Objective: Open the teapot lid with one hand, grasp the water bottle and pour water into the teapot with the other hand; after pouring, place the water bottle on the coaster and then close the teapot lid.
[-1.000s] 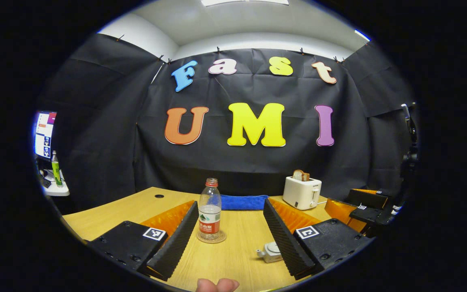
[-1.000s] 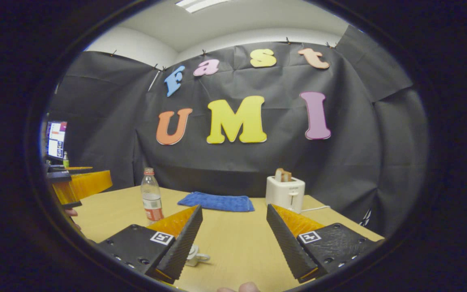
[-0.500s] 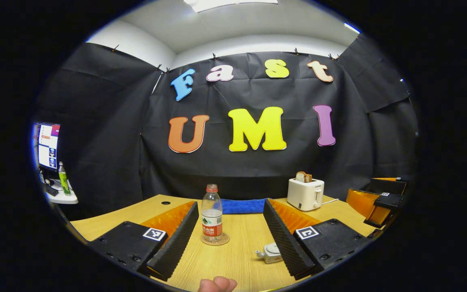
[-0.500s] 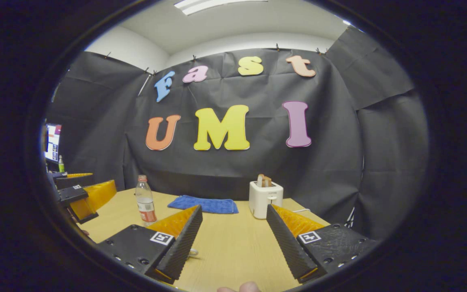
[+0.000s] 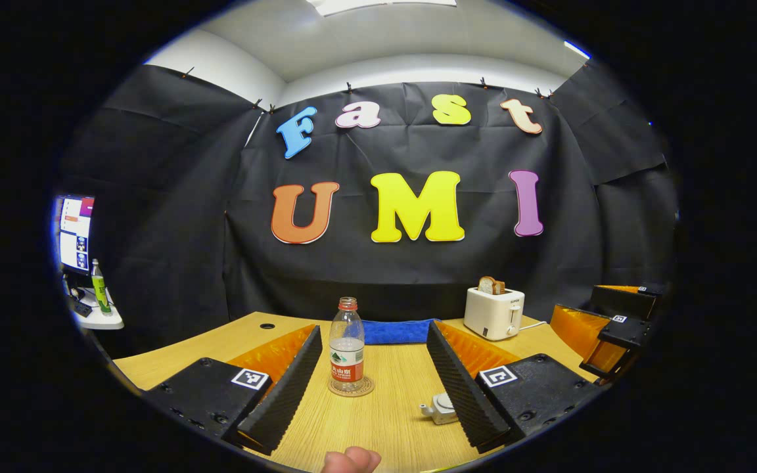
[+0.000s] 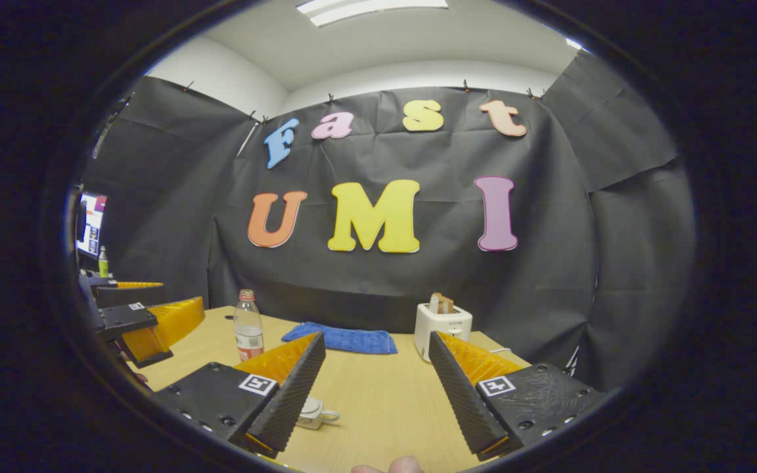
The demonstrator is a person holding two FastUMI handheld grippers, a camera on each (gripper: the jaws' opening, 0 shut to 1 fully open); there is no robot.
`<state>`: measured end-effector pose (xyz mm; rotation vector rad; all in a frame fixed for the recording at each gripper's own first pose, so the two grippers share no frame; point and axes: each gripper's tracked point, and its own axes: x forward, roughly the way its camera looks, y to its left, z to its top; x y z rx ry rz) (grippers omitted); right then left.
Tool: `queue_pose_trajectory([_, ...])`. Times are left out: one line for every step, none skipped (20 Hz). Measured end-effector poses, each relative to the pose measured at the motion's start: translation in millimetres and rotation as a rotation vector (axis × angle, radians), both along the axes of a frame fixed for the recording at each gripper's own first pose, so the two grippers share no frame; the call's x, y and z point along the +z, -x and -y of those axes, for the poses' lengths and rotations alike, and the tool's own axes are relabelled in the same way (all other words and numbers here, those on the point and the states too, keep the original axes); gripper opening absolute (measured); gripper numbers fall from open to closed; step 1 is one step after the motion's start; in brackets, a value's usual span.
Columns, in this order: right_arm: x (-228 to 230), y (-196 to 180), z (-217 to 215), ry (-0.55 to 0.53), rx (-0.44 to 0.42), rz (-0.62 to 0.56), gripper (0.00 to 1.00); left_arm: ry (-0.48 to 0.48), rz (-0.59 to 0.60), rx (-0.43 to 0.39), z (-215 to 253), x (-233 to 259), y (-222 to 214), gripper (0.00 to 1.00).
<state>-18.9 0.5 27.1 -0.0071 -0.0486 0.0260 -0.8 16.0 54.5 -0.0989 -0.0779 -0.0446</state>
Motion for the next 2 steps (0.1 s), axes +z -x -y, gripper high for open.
queue_pose_trajectory([0.5,0.2,1.2,0.001,-0.003,-0.001,0.95,-0.001,0.007,0.001,-1.0,3.3,0.9,1.0])
queue_pose_trajectory([1.3,-0.3,0.9,0.001,-0.004,-0.001,0.95,-0.002,0.013,-0.001,-1.2,2.9,1.9,1.0])
